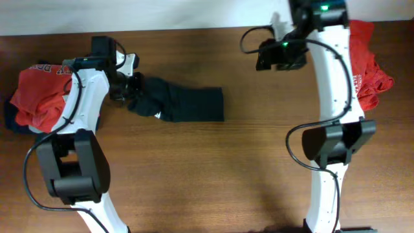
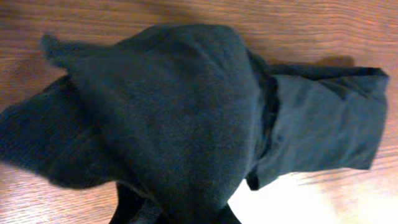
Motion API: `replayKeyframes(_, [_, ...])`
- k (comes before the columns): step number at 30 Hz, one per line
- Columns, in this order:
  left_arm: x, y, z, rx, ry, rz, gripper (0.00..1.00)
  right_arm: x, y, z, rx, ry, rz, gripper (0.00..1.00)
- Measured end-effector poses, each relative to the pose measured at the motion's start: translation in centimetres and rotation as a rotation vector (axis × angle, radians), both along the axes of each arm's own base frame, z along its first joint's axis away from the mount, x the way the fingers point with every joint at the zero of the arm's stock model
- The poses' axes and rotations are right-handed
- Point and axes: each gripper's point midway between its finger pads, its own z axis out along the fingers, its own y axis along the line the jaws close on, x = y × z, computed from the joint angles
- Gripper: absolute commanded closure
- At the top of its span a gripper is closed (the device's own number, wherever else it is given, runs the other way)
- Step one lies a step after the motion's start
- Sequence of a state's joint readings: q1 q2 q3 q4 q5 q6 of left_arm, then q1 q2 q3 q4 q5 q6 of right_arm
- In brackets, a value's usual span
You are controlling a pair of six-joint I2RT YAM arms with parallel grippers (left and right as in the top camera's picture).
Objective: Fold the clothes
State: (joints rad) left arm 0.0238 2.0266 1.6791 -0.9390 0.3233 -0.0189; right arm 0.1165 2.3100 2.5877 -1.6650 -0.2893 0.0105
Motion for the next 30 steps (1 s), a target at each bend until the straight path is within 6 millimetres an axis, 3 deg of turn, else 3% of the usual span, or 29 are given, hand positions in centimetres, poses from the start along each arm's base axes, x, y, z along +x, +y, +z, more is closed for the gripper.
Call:
replayKeyframes(1, [0.0, -0.2, 0.2, 0.001, -0.004, -0.004, 1.0, 0.0, 0.6, -0.8, -0.001, 0.012, 0.013, 0.96])
replayKeyframes(5, [-0.1, -0.7, 0.8, 0.006, -0.017, -0.012, 0.99, -0.1, 3.7, -4.6, 0.026, 0.062, 0.05, 0.96])
replayKeyframes(10, [-0.1, -0.8, 0.9, 0.012, -0.018, -0.011, 1.0, -0.6, 8.3, -9.7, 0.192, 0.121, 0.093, 0.96])
replayKeyframes(14, [-0.2, -0.8, 0.9, 0.012, -0.014, -0.012, 0.99, -1.4, 10.6, -12.5, 0.301, 0.159, 0.096, 0.96])
replayKeyframes(22, [-0.4, -1.3, 1.2, 0.015, -0.006, -0.022, 0.99, -1.6, 12.8, -14.9, 0.391, 0.163, 0.069, 0.96])
replayKeyframes(30, [0.7, -1.4, 4.2, 0.015, -0.056, -0.023, 0.99, -1.3, 12.9, -16.8, 0.406, 0.168, -0.004, 0.96])
